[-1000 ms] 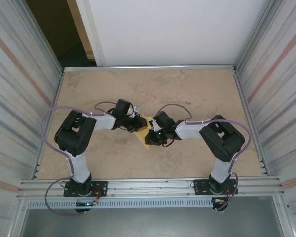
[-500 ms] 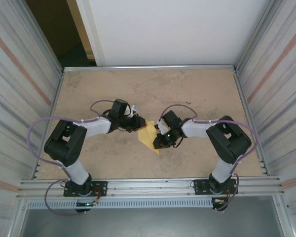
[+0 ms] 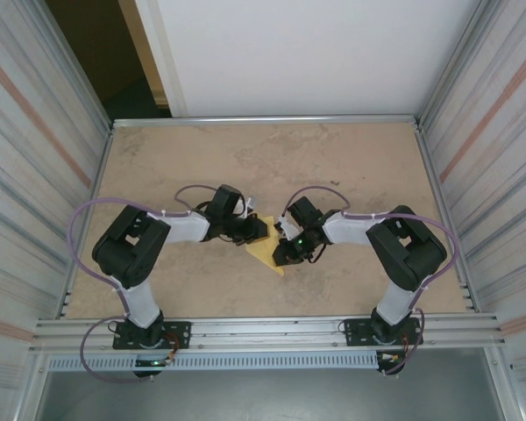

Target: Fold a paper plane with a square sheet of paper (pick it up from the middle)

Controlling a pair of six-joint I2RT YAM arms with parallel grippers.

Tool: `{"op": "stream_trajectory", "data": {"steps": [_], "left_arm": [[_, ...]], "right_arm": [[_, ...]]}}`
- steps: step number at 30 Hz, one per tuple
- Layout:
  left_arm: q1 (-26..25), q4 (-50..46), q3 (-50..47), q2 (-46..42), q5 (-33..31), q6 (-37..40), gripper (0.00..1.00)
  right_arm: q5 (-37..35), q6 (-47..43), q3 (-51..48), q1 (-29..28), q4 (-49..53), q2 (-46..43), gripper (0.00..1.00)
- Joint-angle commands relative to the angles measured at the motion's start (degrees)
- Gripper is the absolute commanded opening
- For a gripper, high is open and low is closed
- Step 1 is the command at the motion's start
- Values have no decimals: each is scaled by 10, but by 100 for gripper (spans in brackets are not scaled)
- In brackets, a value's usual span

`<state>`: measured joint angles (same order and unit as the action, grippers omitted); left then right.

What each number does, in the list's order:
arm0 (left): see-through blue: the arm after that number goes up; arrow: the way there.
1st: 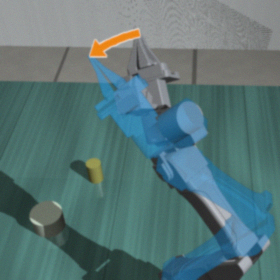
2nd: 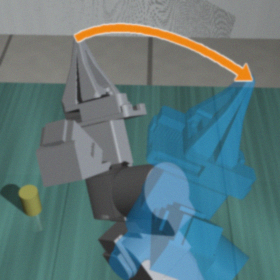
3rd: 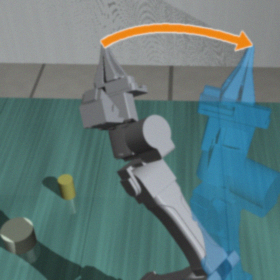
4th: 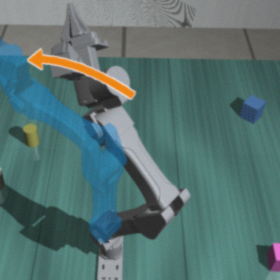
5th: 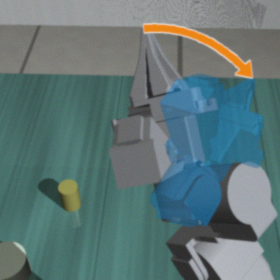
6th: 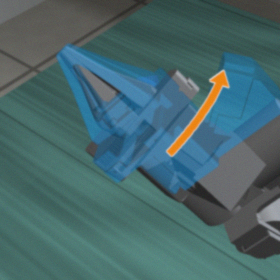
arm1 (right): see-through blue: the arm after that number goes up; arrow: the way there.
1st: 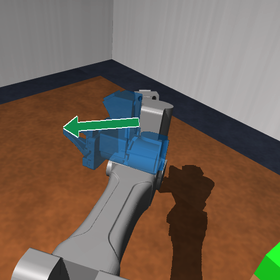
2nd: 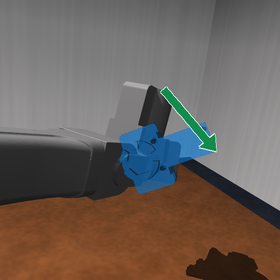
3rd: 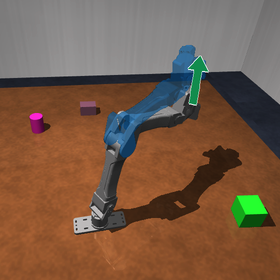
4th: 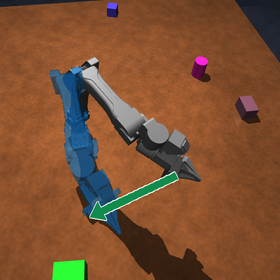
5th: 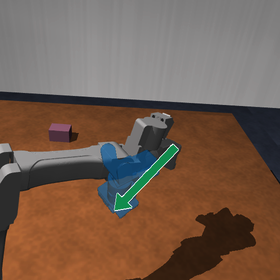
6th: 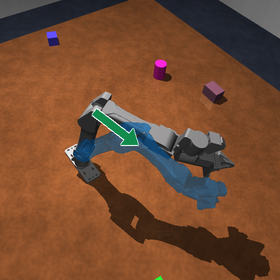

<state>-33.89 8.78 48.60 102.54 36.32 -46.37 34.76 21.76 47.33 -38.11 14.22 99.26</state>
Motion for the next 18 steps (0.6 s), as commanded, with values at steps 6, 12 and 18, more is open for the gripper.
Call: {"op": "stream_trajectory", "data": {"steps": [6,12,18], "left_arm": [[-2,-16,31,24,-19,-6,14],[0,-42,36,39,-37,-4,14],[6,-53,37,41,-49,-1,14]], "right_arm": [[-21,-8,-18,3,34,-2,15],[-26,-7,-20,3,34,-3,14],[-28,-6,-23,4,35,-2,15]]}}
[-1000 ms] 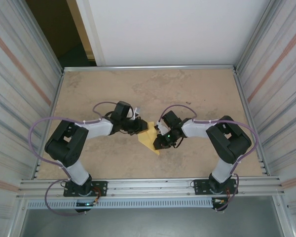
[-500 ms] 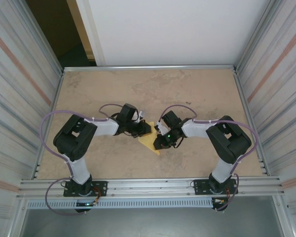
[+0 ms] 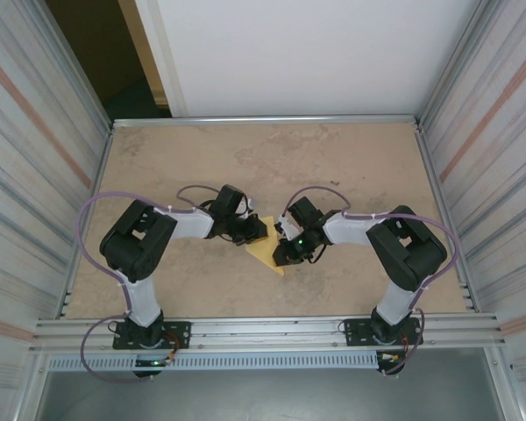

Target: Fold a paper plane with a square sheet of paper (pick it up from the middle)

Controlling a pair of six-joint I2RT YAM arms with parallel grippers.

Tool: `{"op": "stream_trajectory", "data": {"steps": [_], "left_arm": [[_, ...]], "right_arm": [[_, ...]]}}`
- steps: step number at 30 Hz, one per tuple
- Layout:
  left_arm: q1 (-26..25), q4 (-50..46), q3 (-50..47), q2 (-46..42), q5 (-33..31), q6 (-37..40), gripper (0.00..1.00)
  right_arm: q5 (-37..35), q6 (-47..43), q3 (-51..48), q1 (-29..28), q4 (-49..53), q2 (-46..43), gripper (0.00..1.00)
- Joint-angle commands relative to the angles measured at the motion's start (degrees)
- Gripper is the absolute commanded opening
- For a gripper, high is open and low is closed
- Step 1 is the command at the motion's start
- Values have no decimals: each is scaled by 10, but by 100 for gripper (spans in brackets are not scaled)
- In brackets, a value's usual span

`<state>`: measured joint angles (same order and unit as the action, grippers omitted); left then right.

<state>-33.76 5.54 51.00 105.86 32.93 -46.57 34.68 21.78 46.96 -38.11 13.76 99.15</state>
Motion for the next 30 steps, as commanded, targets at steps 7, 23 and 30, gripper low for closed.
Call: {"op": "stream_trajectory", "data": {"steps": [7,23,30], "left_arm": [[8,-28,14,12,-23,2,13],[8,-24,-2,24,-40,-13,13],[8,-13,-7,22,-40,-22,13]], "right_arm": [[-31,-4,-23,5,40,-1,15],[-88,203,-101,10,-134,-213,29],[-145,259,-95,-42,-170,-174,17]]}}
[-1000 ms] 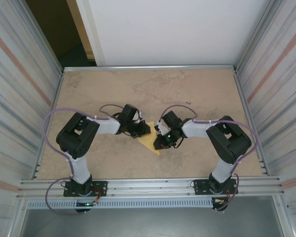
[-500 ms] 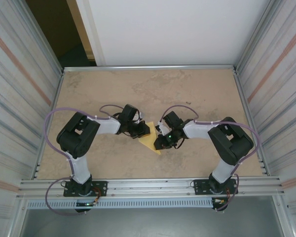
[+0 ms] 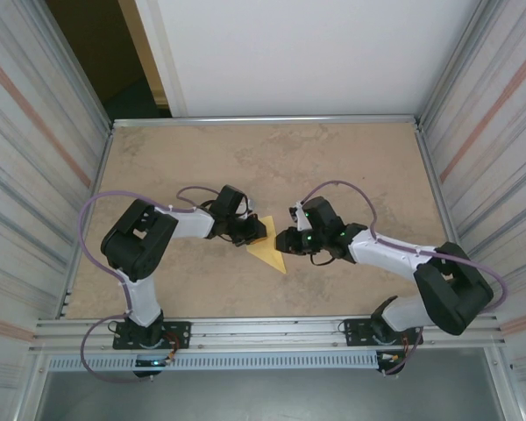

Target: Fold a paper plane with a square sheet of paper (pick it up from the middle)

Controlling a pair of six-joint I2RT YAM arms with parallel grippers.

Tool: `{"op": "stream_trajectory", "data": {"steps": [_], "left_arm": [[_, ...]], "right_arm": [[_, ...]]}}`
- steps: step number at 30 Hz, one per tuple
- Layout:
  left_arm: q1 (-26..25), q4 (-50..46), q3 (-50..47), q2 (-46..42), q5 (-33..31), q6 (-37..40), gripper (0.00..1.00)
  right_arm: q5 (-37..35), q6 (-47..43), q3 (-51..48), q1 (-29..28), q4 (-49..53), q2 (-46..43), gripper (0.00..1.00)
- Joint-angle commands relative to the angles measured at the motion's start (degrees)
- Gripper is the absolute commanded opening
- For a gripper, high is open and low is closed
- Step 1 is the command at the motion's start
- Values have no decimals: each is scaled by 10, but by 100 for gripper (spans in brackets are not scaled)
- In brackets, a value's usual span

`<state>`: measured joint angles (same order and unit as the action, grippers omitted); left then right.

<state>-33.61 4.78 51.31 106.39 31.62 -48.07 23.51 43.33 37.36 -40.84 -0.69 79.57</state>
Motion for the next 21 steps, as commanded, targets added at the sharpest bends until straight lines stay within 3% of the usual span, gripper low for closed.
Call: {"op": "stream_trajectory", "data": {"steps": [1,21], "left_arm": [[7,-5,-11,17,-26,-8,13],[7,-3,-6,6,-14,-10,14]], "right_arm": [[-32,46,2,-19,-32,37,15],[-28,56,-13,-14,-59,128,10]]}}
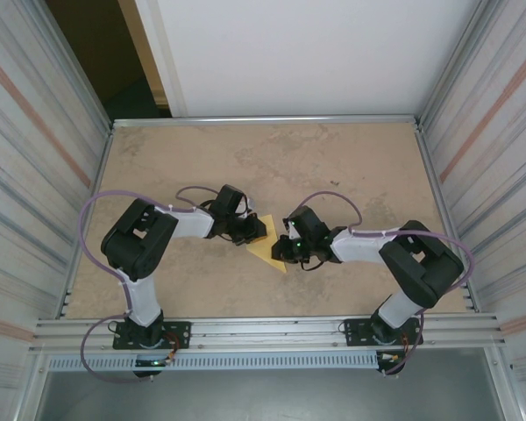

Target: Fold a paper plane with a square sheet of paper (pick it up from the middle)

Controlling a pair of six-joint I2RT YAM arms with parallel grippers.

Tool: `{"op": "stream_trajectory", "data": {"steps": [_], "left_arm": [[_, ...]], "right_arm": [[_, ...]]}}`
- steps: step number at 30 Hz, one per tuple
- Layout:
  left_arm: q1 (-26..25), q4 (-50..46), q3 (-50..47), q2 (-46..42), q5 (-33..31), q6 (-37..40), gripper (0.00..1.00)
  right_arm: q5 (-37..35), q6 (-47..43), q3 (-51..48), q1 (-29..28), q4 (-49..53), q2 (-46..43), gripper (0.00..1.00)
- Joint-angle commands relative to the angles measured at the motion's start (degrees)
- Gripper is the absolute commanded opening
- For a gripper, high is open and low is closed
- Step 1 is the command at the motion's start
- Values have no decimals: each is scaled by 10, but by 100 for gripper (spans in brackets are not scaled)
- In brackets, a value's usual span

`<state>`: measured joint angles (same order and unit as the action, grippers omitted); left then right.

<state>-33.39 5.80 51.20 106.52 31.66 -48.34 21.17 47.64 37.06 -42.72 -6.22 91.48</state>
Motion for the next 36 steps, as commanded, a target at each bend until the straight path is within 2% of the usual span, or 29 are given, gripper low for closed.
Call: {"op": "stream_trajectory", "data": {"steps": [1,14,36], "left_arm": [[5,-14,-4,4,-13,-6,14],[-1,43,-15,-62,26,0,14],[-56,53,-49,-51,27,15,11]], "right_arm": [[-5,13,-13,6,-5,12,10],[-4,10,-29,14,9,33,8],[-4,13,-23,17,28,55,6]]}}
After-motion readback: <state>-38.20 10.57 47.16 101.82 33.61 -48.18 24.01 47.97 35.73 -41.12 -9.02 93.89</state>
